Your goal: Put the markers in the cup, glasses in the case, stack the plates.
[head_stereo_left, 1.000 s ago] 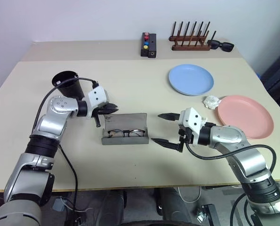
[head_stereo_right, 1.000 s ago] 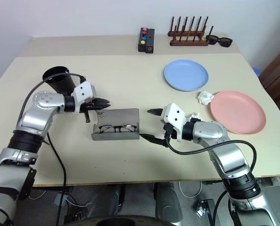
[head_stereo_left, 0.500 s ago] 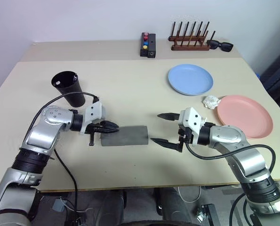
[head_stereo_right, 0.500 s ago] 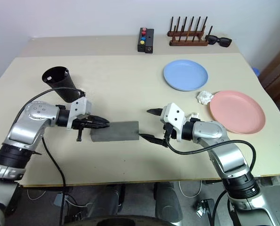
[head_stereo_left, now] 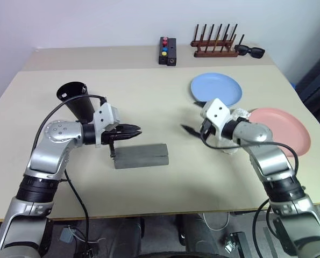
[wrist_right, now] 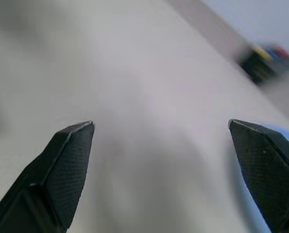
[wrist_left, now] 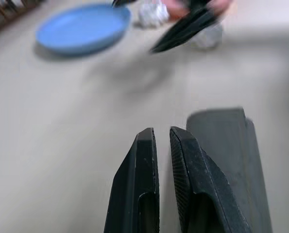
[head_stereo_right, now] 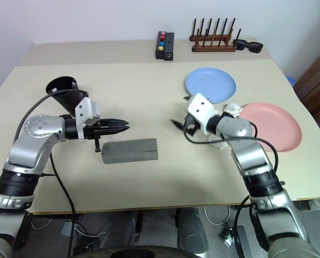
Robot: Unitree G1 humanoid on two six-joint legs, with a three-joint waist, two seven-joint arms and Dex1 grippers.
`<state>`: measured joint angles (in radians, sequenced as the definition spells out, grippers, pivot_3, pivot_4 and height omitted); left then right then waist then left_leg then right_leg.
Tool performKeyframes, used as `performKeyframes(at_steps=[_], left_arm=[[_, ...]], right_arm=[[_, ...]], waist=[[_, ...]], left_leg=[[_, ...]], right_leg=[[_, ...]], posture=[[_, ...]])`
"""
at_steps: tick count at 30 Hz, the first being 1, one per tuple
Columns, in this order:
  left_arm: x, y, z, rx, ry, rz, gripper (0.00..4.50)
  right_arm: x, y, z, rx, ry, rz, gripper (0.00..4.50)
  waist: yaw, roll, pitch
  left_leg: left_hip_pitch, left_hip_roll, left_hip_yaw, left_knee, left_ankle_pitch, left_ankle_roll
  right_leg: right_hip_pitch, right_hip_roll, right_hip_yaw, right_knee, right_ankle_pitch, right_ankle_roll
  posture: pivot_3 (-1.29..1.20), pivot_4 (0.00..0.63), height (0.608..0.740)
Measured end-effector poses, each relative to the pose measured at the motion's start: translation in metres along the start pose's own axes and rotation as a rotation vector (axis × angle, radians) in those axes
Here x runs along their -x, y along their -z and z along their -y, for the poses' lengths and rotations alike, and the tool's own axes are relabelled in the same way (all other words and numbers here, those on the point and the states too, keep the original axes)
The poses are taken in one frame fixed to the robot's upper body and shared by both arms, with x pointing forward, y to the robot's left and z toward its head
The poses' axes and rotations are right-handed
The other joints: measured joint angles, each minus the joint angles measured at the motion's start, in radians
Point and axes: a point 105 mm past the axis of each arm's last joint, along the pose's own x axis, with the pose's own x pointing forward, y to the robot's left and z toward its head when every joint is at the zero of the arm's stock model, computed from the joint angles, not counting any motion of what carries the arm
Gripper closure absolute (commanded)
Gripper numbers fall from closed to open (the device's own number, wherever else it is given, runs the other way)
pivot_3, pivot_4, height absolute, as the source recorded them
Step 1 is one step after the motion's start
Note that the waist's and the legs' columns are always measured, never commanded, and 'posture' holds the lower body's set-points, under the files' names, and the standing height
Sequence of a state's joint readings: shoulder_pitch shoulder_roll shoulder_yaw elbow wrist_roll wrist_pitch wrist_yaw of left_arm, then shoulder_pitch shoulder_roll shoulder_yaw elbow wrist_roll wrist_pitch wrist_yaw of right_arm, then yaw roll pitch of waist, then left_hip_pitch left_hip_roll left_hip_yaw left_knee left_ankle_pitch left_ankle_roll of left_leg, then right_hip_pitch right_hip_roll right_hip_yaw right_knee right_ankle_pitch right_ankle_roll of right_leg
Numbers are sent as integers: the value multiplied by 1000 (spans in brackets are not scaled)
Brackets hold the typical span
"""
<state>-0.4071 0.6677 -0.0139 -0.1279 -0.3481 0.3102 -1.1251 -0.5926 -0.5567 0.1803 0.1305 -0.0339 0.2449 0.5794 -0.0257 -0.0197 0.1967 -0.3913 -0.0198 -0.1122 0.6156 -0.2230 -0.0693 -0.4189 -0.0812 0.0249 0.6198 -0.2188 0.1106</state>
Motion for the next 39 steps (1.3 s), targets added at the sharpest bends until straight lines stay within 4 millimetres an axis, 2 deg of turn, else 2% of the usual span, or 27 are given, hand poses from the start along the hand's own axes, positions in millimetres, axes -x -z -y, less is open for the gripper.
performKeyframes(at_steps=[4, 9, 12, 19, 25, 28, 31, 34, 39], left_arm=[[-3, -4, 23, 85, 24, 69, 4031], [-2, -12, 35, 141, -3, 116, 4031], [-2, -10, 37, 180, -30, 117, 4064], [1, -12, 33, 220, -99, 145, 4064], [-1, -15, 33, 229, -123, 164, 4064], [-2, -15, 32, 237, -144, 177, 4064], [-4, -15, 32, 242, -150, 185, 4064], [-7, -17, 33, 239, -137, 192, 4064], [-20, -22, 33, 249, -70, 235, 4064]], right_arm=[[-20, 25, 28, 94, 126, -129, 0], [-36, 48, 38, 154, 158, -220, 0], [-39, 55, 41, 165, 157, -237, 817], [-37, 71, 40, 197, 140, -278, 4463], [-40, 63, 41, 249, 147, -229, 4488], [-39, 52, 40, 340, 140, -164, 4488], [-31, 40, 44, 419, 145, -102, 4488], [-9, 32, 50, 425, 148, -61, 4488], [58, 45, 53, 317, 123, -121, 4488]], waist=[[-4, 0, 0], [-15, 0, 0], [-20, 0, 0], [-20, 0, 0], [-21, 0, 0], [-20, 0, 0], [-18, 0, 0], [-10, 0, 0], [10, 1, 0]], left_leg=[[-1, 0, 0, 0, 0, 0], [-1, 0, 0, 0, 0, 0], [0, 0, 0, 0, 0, 0], [0, 0, 0, 0, 0, 0], [0, 0, 0, 0, 0, 0], [0, 0, 0, 0, 0, 0], [0, 0, 0, 0, 0, 0], [-1, 0, 0, 0, 0, 0], [0, -1, 0, 1, 0, 0]], right_leg=[[-1, 0, 0, 0, 0, 0], [0, 0, 0, 0, 0, 0], [0, 0, 0, 0, 0, 0], [0, 0, 1, 0, 0, 0], [0, 0, 1, 0, 0, 0], [0, 0, 1, 0, 0, 0], [0, 0, 1, 0, 0, 0], [0, 0, 1, -1, 0, 0], [2, 0, 1, -2, 0, -1]], posture=[[0, 150, 740], [0, 150, 740], [0, 150, 740], [0, 150, 740], [0, 150, 740], [0, 150, 740], [0, 150, 740], [0, 150, 740], [0, 150, 740]])
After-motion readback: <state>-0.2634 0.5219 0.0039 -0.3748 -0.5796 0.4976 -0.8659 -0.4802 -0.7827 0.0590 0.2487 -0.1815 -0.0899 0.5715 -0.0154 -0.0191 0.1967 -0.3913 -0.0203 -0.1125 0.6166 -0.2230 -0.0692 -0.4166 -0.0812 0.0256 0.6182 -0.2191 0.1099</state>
